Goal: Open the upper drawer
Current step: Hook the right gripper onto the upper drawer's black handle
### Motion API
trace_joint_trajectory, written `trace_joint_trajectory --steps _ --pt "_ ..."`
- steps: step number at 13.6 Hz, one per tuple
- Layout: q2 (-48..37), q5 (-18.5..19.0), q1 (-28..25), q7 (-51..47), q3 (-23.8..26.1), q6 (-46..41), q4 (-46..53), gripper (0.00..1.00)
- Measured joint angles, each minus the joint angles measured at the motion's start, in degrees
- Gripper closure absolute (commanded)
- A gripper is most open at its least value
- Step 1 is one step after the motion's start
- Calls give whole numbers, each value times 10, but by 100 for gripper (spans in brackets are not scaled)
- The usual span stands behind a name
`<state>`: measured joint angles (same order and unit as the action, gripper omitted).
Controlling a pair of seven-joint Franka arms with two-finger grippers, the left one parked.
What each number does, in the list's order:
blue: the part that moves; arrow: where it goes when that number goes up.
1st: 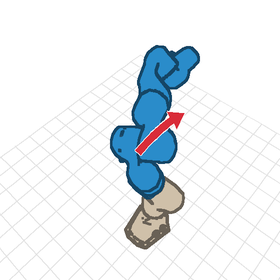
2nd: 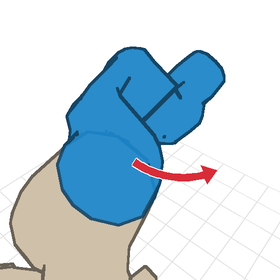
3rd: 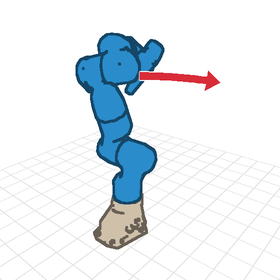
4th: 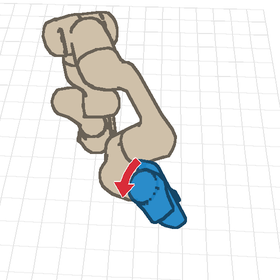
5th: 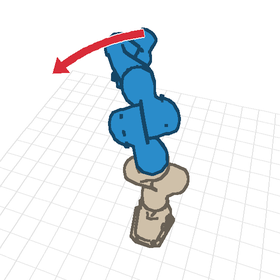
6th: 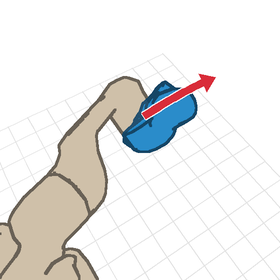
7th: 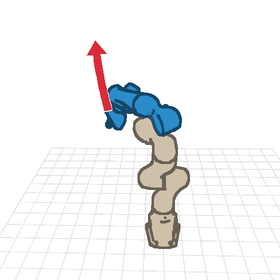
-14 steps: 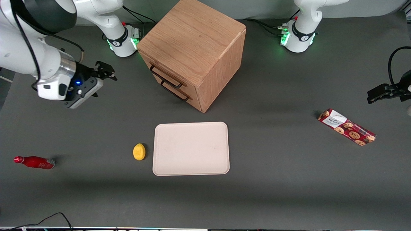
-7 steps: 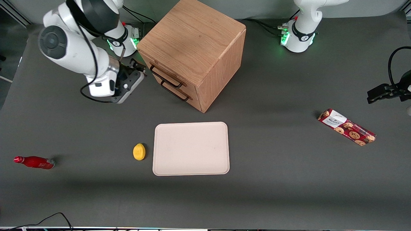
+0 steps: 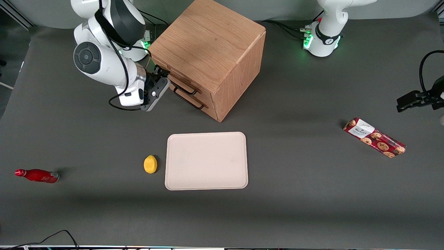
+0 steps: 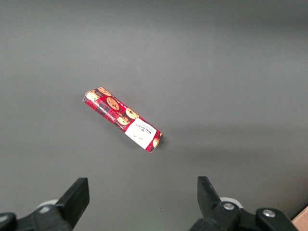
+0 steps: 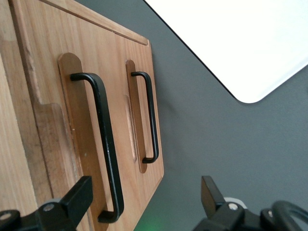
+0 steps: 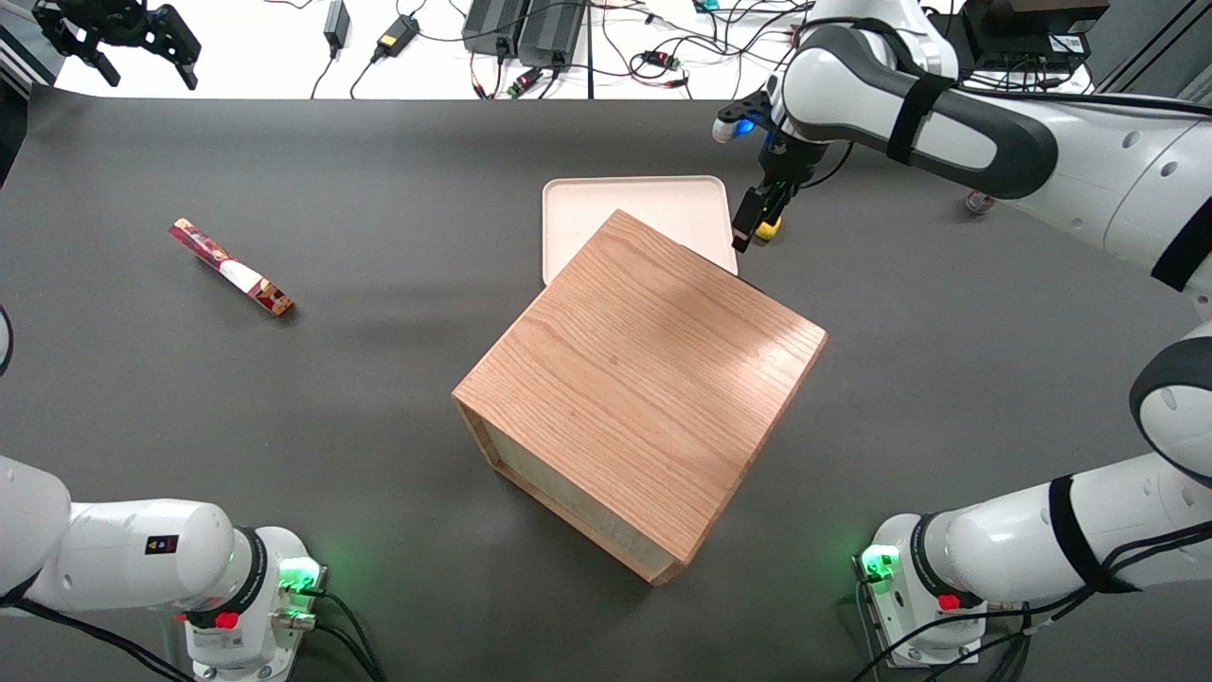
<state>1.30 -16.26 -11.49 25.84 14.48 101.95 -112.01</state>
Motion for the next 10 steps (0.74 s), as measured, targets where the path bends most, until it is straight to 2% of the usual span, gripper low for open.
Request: trace_joint_trajectory --steps 4,10 --pt "13 -14 0 1 13 27 -16 0" --pt "27 -15 0 1 24 61 -42 0"
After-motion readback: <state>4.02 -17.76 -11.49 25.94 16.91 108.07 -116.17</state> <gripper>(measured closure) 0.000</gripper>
